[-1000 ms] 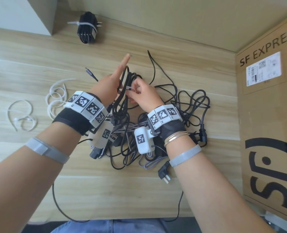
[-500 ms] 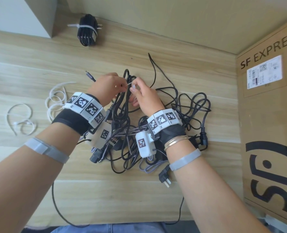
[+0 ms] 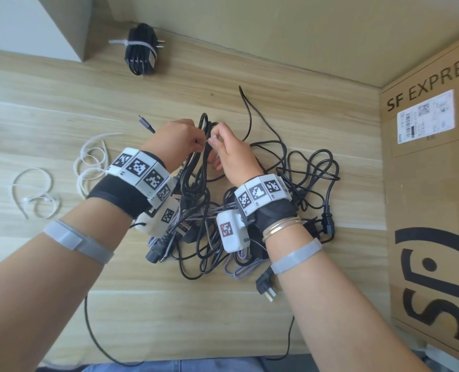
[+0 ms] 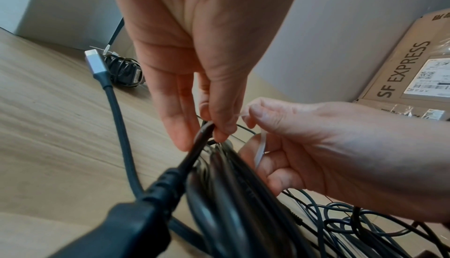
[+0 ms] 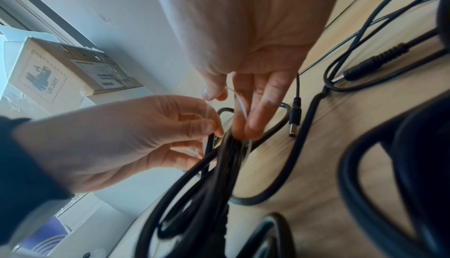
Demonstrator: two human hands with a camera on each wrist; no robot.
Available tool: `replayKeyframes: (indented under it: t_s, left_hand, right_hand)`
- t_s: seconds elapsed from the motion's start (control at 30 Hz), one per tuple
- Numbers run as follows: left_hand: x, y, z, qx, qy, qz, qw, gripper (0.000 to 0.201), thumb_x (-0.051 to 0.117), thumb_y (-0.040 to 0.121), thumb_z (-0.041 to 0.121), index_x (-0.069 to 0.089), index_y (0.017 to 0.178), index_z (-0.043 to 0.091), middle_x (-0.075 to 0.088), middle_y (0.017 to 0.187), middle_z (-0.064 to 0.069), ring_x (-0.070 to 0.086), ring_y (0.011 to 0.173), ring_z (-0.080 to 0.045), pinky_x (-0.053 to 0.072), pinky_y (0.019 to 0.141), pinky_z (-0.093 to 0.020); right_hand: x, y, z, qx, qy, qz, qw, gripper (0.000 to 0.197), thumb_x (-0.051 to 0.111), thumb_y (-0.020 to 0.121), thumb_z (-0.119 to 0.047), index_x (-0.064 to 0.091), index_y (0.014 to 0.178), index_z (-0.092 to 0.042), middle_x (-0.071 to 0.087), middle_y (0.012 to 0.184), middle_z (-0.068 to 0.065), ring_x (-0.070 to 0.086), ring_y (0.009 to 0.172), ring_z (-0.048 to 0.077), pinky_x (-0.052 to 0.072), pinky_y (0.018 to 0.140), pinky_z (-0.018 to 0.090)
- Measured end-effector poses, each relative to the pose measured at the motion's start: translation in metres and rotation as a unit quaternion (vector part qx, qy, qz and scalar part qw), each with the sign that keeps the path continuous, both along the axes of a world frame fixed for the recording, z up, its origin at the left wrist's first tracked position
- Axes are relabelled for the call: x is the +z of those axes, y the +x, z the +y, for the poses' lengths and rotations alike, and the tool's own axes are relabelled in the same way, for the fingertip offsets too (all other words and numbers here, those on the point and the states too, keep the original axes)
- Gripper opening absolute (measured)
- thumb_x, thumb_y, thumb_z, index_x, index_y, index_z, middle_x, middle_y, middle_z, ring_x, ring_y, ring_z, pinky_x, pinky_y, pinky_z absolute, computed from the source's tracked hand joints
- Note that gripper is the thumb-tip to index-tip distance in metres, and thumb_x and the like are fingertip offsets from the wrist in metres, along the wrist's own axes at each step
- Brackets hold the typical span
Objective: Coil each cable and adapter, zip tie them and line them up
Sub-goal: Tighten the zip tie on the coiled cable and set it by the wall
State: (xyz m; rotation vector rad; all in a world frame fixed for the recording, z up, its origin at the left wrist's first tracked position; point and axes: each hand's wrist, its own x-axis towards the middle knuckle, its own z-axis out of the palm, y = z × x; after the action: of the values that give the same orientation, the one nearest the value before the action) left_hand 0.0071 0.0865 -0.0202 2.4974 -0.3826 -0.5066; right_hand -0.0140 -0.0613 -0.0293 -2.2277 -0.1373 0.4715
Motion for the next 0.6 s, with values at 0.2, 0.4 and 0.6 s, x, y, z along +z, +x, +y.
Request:
replayKeyframes:
  t_s: [0.2,0.4,0.6]
  left_hand:
    - [0.0013,-0.0018,0.0018,0.010,-0.020,-0.006,1.000,0.014,0.056,0.088,0.005,0.068,0.094,0.000,0.056,0.091,-0.020,0.048,0.074,-0.021,0.046,0.075,-0.036]
    - [0.0002,-0.0019,0.0029,0.032,-0.026,0.011,0.999,0.014,0.057,0.087,0.007,0.068,0.092,0.000,0.055,0.090,-0.018,0.052,0.076,-0.027,0.049,0.079,-0.042]
    - [0.0017,-0.0043,0.0022,0.021,-0.048,0.016,0.998,0.013,0.063,0.084,0.015,0.067,0.087,0.002,0.053,0.082,-0.009,0.054,0.074,-0.026,0.047,0.073,-0.036]
  right_hand:
    - [-0.0008,0.0006,-0.0005,0.011,-0.006,0.002,1.000,0.011,0.037,0.099,-0.025,0.039,0.089,-0.020,0.062,0.067,-0.001,0.062,0.059,0.018,0.054,0.067,0.042]
    - [-0.0023,0.0008,0.0024,-0.010,0.012,-0.001,1.000,0.011,0.041,0.098,-0.020,0.041,0.087,-0.018,0.061,0.066,-0.007,0.058,0.055,0.016,0.053,0.065,0.040]
    - [-0.0021,0.0017,0.0071,-0.029,0.021,0.000,0.999,0.015,0.051,0.094,-0.019,0.042,0.083,-0.019,0.060,0.075,0.001,0.052,0.059,0.016,0.047,0.069,0.038]
